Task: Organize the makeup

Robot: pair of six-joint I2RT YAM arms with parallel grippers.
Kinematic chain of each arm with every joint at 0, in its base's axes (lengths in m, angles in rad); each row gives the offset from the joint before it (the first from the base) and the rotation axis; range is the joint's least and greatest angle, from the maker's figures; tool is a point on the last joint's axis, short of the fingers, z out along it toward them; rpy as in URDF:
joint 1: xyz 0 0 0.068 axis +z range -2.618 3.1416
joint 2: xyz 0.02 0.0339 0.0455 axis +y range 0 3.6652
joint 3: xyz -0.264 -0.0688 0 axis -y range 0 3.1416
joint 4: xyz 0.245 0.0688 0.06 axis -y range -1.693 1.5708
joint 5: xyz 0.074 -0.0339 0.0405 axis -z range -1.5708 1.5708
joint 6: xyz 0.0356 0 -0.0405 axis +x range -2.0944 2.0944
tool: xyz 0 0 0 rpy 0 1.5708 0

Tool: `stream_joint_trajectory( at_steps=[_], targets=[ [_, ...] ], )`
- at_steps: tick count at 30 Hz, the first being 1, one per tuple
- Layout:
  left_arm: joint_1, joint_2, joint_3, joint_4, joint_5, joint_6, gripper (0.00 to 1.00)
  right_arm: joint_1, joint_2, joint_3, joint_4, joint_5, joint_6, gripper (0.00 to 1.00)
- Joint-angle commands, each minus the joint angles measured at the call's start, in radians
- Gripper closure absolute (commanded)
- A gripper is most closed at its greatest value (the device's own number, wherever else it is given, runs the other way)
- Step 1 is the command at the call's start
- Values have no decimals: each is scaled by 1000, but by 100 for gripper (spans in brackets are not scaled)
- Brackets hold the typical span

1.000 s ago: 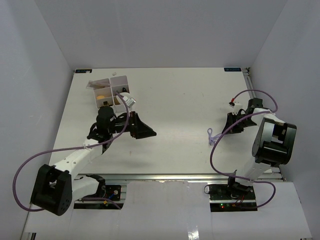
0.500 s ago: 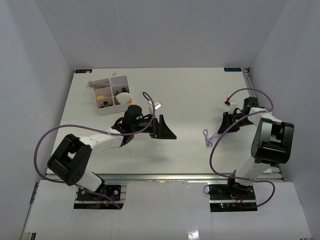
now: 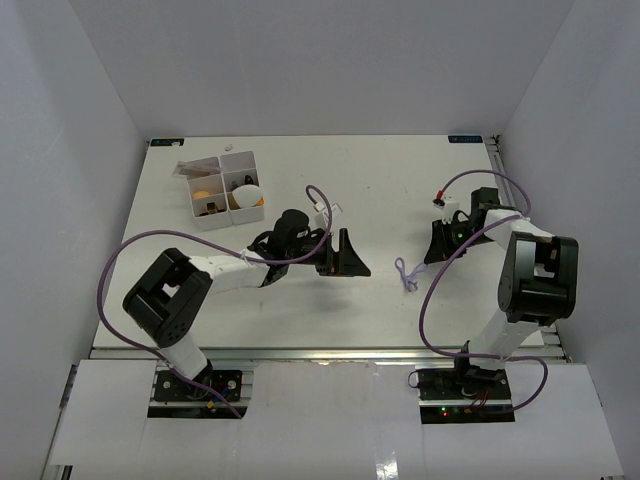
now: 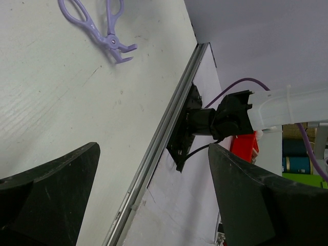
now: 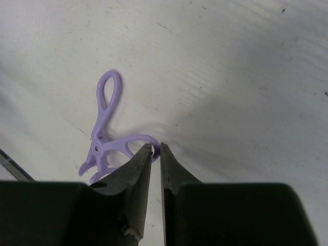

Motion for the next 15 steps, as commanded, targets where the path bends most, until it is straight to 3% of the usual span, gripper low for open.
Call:
stream_joint_trajectory(
  at_steps=[1, 9, 15],
  targets=[
    [-5, -24, 33, -16, -19, 17, 3, 6, 25, 48, 7, 6, 3, 79],
    [-5, -61, 15, -49, -33, 49, 2, 6, 47, 58, 7, 3, 11, 70],
    [-5, -101, 8, -92, -56, 81, 2, 6, -28, 59, -13, -51, -53, 68]
  ],
)
